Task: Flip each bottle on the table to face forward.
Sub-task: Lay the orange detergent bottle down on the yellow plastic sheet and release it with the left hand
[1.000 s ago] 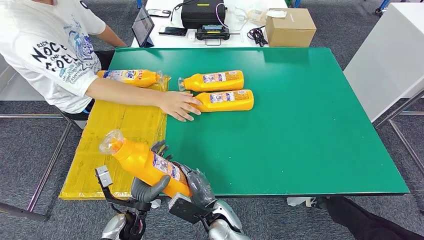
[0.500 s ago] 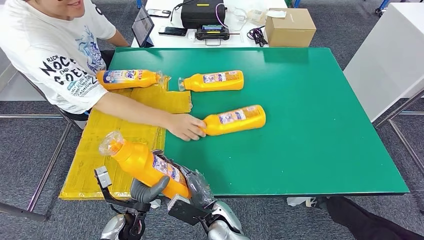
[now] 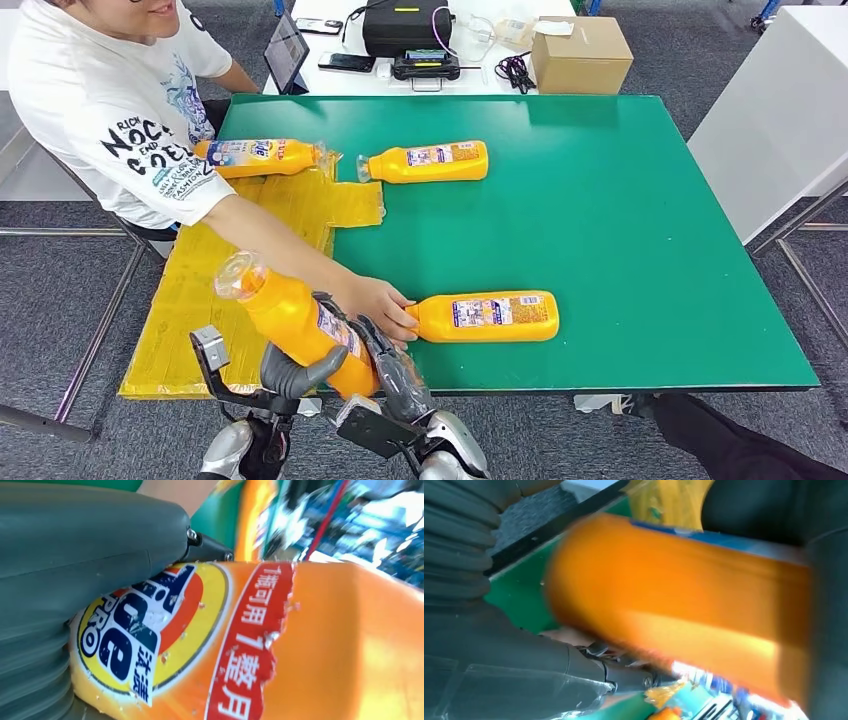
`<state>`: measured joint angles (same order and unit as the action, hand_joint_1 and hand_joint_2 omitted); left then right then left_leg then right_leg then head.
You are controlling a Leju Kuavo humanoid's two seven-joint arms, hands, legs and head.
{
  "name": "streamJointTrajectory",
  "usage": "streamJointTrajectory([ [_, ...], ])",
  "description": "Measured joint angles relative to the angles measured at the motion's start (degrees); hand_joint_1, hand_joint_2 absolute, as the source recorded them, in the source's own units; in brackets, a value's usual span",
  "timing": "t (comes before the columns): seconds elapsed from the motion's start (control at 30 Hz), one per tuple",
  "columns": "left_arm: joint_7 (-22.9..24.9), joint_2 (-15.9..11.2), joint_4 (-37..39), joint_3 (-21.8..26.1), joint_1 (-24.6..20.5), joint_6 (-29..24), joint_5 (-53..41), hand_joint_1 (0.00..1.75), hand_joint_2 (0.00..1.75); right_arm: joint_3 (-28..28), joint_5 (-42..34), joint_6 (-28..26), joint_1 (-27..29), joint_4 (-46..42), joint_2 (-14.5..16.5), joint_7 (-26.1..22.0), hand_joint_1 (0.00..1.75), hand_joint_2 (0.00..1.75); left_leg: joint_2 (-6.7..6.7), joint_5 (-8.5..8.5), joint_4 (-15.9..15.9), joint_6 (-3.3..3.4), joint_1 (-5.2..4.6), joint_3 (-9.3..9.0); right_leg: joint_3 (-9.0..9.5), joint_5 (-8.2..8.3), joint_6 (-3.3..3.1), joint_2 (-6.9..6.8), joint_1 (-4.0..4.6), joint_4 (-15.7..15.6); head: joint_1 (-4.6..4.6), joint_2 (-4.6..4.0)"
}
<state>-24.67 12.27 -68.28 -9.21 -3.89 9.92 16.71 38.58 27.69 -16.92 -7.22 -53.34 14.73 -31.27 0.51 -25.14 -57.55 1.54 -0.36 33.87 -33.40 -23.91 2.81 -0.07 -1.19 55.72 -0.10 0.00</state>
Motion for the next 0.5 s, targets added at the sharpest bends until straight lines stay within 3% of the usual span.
streamJointTrajectory([
  [0.27, -5.2, -0.2, -2.6, 4.0, -2.9, -9.3, -10.2, 1.75, 1.75, -3.4, -5.1, 7.1, 6.4, -18.0, -2.1, -0.7, 0.00, 0.00, 0.01, 0.00, 0.0, 0.00, 0.01, 0.01, 0.01, 0.00, 0.00, 0.00, 0.00, 0.0, -0.01, 0.00],
  [0.5, -7.0, -0.6, -4.1, 6.6, -4.5, -12.9, -13.1, 1.75, 1.75, -5.6, -8.1, 10.3, 8.6, -24.9, -2.9, -1.1, 0.00, 0.00, 0.01, 0.00, 0.0, 0.00, 0.00, 0.00, 0.02, 0.00, 0.00, 0.00, 0.00, 0.0, 0.00, 0.00],
])
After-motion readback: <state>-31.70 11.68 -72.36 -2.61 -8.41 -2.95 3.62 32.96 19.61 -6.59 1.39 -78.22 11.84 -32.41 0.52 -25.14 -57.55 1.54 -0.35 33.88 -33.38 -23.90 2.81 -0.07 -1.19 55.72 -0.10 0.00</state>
